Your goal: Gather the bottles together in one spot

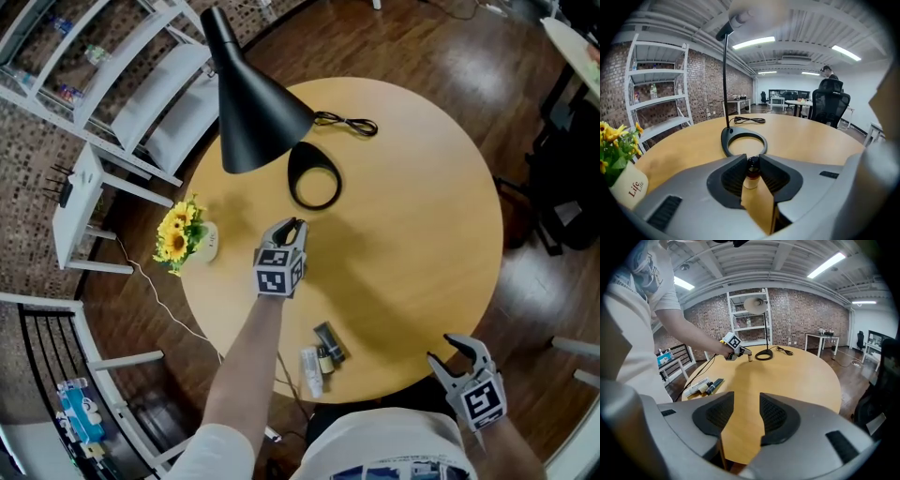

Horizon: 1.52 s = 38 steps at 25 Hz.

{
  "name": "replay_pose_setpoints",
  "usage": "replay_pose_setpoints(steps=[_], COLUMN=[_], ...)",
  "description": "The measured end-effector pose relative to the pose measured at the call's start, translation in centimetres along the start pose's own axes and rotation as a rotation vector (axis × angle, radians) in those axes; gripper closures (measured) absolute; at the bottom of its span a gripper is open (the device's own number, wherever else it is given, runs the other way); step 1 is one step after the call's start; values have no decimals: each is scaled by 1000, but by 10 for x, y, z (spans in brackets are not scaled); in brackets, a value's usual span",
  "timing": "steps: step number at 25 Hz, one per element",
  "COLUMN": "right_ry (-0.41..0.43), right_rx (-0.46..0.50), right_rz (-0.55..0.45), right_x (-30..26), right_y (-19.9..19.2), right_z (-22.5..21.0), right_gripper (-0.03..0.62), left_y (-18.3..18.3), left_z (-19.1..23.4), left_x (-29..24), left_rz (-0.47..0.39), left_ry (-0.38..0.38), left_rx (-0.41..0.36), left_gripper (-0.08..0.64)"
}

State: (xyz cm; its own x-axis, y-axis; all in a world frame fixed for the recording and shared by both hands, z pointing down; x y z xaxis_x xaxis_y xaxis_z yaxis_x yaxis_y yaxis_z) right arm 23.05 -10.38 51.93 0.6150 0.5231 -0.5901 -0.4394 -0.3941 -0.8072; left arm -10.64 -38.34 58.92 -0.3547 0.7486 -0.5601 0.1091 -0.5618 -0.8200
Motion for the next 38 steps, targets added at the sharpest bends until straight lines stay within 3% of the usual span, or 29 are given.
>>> replay_pose_setpoints(steps=[5, 7, 8, 14, 19, 23, 26, 31, 38], right_ry=[4, 7, 8, -8, -3, -12, -45, -135, -219], right_rx=[-3, -5, -1, 18, 67, 83, 76, 19, -30], right_rz=[7, 6, 5, -13, -45, -83, -125, -113, -96], right_x=[-2, -3, -3, -4, -2, 5, 16, 44, 79], right_y=[-5, -5, -4, -1, 15, 30, 39, 41, 25], right_z=[-2, 2, 5, 15, 41, 77, 105, 163, 244], right_gripper=[393, 393, 393, 393, 393, 393, 393, 394, 394], left_y=[-3, -3, -2, 9, 8, -14, -40, -98, -169], left_z=[2, 3, 3, 1, -10, -20, -25, -27, -39], left_x=[-4, -4, -3, 34, 121, 212, 280, 385, 492], left_rz=[-3, 1, -2, -62, -118, -131, -115, -103, -81], left_ry=[3, -5, -6, 13, 4, -7, -16, -47, -78], left_rx=[18, 20, 18, 16, 64, 131, 154, 237, 290], left_gripper=[472, 384, 374, 357, 357, 356, 356, 356, 356])
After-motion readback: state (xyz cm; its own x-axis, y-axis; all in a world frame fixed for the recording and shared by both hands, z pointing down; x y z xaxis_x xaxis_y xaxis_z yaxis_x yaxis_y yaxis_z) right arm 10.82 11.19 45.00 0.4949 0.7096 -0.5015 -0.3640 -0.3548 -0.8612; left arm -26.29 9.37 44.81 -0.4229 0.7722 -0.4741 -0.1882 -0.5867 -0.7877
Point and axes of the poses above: the fingertips, and each gripper's own axes: x backward along the fingers, z to its left, y out of its top, the point moved 6 cm from there along x, backward along the fingers, and after that the axes turned 9 degrees about x, right-handed, at the moved point
